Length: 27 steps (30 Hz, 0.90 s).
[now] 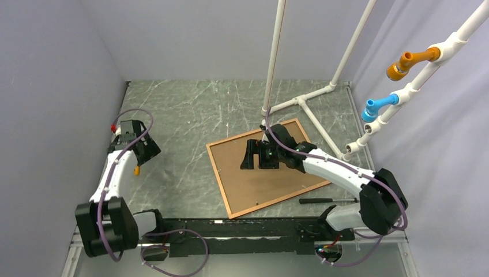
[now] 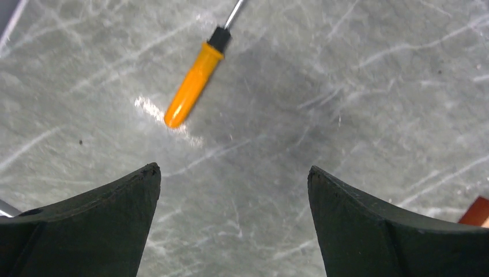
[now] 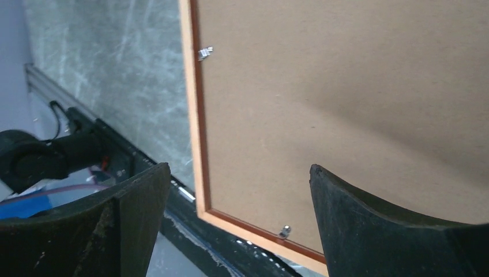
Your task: Take the photo out of the frame
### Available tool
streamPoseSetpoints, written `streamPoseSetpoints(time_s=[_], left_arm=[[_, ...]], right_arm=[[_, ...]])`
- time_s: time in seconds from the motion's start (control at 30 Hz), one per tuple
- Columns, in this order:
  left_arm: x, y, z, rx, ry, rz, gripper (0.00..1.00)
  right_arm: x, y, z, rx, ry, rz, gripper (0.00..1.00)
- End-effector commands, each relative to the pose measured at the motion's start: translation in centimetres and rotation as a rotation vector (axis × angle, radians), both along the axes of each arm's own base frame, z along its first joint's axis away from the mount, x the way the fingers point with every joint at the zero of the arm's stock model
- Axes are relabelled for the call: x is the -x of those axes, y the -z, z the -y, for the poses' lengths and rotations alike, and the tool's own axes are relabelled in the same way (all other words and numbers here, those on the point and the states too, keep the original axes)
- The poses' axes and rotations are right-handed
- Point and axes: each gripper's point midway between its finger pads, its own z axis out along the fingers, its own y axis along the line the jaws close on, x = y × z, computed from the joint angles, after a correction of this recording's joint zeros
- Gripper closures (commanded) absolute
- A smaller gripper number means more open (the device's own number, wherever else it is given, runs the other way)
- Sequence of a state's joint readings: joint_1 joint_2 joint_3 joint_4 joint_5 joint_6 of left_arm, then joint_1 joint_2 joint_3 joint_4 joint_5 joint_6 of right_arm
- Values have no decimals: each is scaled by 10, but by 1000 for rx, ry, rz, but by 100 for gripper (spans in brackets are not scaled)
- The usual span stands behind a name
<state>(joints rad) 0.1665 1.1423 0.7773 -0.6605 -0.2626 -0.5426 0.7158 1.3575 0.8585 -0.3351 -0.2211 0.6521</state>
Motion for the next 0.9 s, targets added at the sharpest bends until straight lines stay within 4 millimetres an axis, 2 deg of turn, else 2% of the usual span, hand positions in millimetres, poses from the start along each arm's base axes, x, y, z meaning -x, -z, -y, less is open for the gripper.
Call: streamPoseSetpoints(time_s=[0.0,0.13,0.23,0.3,0.5,0.7,0.87], left_arm=[[-40,-17,-31,-106,87,31,1],[-47,1,-48,-71,117,-58,1],[-52,13,-52,-54,159,-72,2],[-59,14,-51,-9,200,-67,10],[-54,38,-59,47,238,-139,19],[-49,64,-52,118,251,-202,27],[-46,79,-46,169,268,-246,47]], right_arm=[[5,-39,-23,-169,-66,77,10],[9,-50,-20,-184,-74,104,10],[14,-55,-15,-188,-82,117,10],[17,-59,-14,-197,-88,127,10],[21,-70,-6,-212,-73,152,10],[24,-77,-2,-226,-60,171,11],[29,-76,3,-225,-40,154,14]])
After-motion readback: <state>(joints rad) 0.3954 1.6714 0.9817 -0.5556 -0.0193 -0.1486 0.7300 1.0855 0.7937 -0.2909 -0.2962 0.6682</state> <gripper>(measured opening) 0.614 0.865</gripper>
